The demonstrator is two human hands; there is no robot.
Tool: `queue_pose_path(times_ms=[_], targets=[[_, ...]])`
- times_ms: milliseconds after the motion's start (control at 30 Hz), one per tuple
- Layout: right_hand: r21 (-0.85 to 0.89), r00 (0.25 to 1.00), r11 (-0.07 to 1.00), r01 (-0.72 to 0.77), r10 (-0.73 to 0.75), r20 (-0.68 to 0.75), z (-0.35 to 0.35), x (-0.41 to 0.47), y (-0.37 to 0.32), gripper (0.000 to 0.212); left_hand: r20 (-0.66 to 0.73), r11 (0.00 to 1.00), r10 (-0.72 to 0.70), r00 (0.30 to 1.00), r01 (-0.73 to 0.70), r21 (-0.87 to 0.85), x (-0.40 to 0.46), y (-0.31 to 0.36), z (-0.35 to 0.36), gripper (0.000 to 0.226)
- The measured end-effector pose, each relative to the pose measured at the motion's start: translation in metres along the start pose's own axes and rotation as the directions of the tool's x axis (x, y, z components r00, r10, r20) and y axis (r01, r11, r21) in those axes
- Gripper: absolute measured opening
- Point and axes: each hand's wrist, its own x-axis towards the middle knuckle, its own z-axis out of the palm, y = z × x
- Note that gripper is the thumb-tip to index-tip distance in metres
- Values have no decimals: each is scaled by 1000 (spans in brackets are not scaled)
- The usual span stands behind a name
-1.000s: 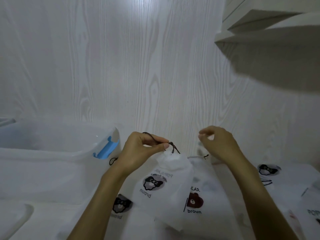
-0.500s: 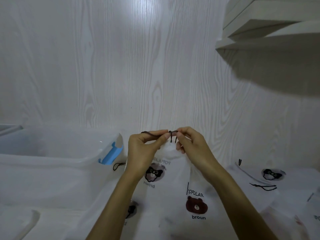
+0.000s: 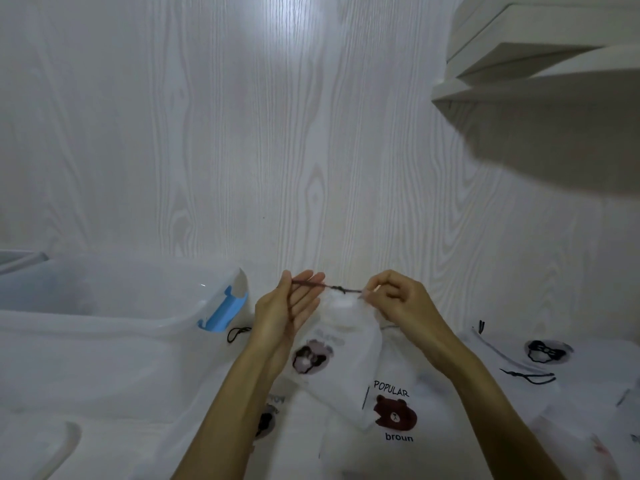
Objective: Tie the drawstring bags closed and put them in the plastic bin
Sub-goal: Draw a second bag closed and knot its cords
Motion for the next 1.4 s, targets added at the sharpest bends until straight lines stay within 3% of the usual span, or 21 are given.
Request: queue_pose_path(times_ms=[133,300,367,433,500,567,633,700,767,833,933,1033,1167,1233,1300,1400], targets=[[-223,992,968,118,-103,78,14,-4,5,21,-24,991,-121,992,119,-63,3,-6,-7,33],[-494,986,854,166,-138,92,28,-4,10,17,-140,949,-200,970,157,-273,4,-12,-7,25],[-530,988,833,157,-129,90,30,-2,14,17,-170,975,-164,972,134,-176,4,-14,-4,29],[-513,990,847,138,-116,76,28,-1,14,15,-167,977,-119,979,146,157,3,-14,0,40],[-483,995,870,98,-87,45,24,0,13,14,-146,841,-150,978,204,501,3,-10,2,67],[-469,997,880,75,-69,31,20,1,13,13,-120,577,-261,958,254,776,2,-4,1,86],[-473,997,878,75,-65,39,19,1,12,14,-99,338,-351,931,224,914,0,-3,1,84],[-475,997,877,76,-63,43,19,1,11,16,-47,272,-317,947,138,952,2,-4,1,71],[-464,997,882,80,-65,49,20,1,10,17,41,349,-158,987,17,937,0,-7,2,48],[-462,995,882,94,-77,56,20,0,8,17,73,402,40,997,-83,912,0,-14,0,39],[-474,995,875,96,-73,67,19,0,7,17,24,403,292,956,-146,904,1,-21,-3,28],[-478,996,876,62,-22,88,18,2,9,17,42,497,399,916,-255,829,4,-22,-4,31],[-471,995,882,21,26,93,17,1,8,16,142,710,306,941,-325,624,-1,-20,5,23],[-477,992,879,6,55,114,14,0,7,14,171,840,155,973,-221,495,-4,-18,8,27],[-506,981,862,-24,118,154,10,-1,5,17,167,861,33,985,-113,497,-6,-14,7,29],[-512,930,846,-152,297,215,2,-2,-2,31,139,808,-25,990,-62,586,-7,-7,3,30]])
